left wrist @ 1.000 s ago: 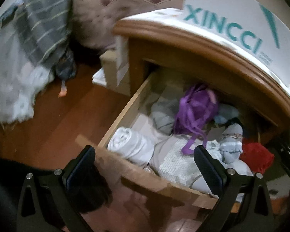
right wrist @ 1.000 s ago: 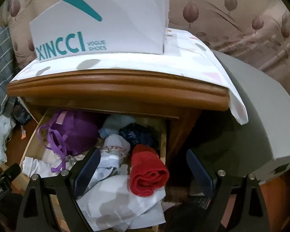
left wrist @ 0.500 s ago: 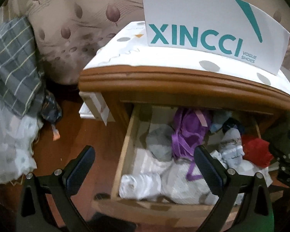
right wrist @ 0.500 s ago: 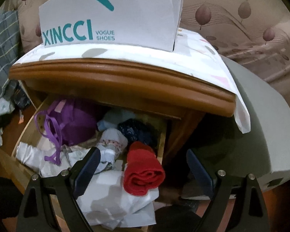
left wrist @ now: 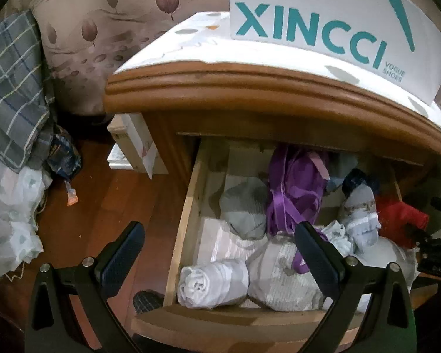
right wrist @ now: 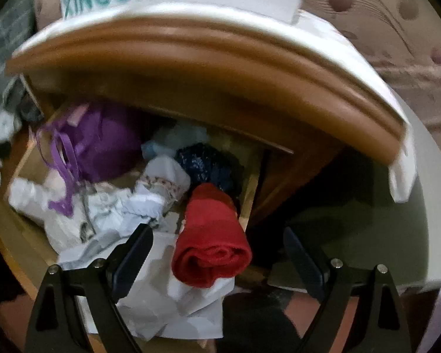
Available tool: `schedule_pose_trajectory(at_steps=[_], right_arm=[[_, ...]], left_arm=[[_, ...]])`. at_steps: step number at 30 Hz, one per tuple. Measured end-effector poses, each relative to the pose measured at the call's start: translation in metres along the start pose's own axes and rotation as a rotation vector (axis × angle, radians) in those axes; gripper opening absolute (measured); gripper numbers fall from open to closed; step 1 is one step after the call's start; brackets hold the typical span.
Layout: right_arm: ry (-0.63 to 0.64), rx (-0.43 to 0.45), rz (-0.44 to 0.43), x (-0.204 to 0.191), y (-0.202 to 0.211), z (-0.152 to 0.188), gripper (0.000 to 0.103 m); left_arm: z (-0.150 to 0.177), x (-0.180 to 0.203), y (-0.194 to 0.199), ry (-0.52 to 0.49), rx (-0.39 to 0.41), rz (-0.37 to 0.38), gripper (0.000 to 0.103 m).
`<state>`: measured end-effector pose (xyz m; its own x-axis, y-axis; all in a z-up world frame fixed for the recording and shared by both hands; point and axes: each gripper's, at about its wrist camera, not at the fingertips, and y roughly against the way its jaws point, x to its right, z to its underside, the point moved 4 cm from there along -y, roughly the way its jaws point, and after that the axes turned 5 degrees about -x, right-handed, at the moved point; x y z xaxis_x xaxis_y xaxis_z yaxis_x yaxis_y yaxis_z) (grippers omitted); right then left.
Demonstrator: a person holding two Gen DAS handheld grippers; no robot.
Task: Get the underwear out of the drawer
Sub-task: 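Lower the right gripper into the drawer and grasp the red sock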
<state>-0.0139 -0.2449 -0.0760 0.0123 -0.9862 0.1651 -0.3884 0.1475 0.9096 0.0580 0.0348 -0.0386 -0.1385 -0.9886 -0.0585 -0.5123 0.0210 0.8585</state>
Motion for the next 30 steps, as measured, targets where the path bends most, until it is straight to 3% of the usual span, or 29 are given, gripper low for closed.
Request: schedule_pose_trajectory(at_steps=[9,14,19,22,30], right_arm=[[0.120,-0.082,0.080,-0.011,-0.037,-0.013,0.092],[0.131,-0.131,0.074,-0.012,-0.054,-0.011,0.078],[0.157,-0.130,0.099,-0.014,-0.059,-0.010,0.075],[0.211,-0.160,0.100,-0.021,-0.064,-0.002,0.067],[0.301,-0.170,0.166,-0.031,-0.073,0.004,0.066]], left_arm=[[-0.001,-0.012,-0.005,0.000,-0.025,-0.009,0.102],[0.000,-0.019,-0.013,0.021,-0.062,-0.014,0.102],[0.001,-0.019,-0.016,0.027,-0.078,0.001,0.102],[0.003,-0.017,-0.018,0.008,-0.085,-0.009,0.102],[0.006,-0.015,-0.023,-0.001,-0.109,-0.002,0.102]])
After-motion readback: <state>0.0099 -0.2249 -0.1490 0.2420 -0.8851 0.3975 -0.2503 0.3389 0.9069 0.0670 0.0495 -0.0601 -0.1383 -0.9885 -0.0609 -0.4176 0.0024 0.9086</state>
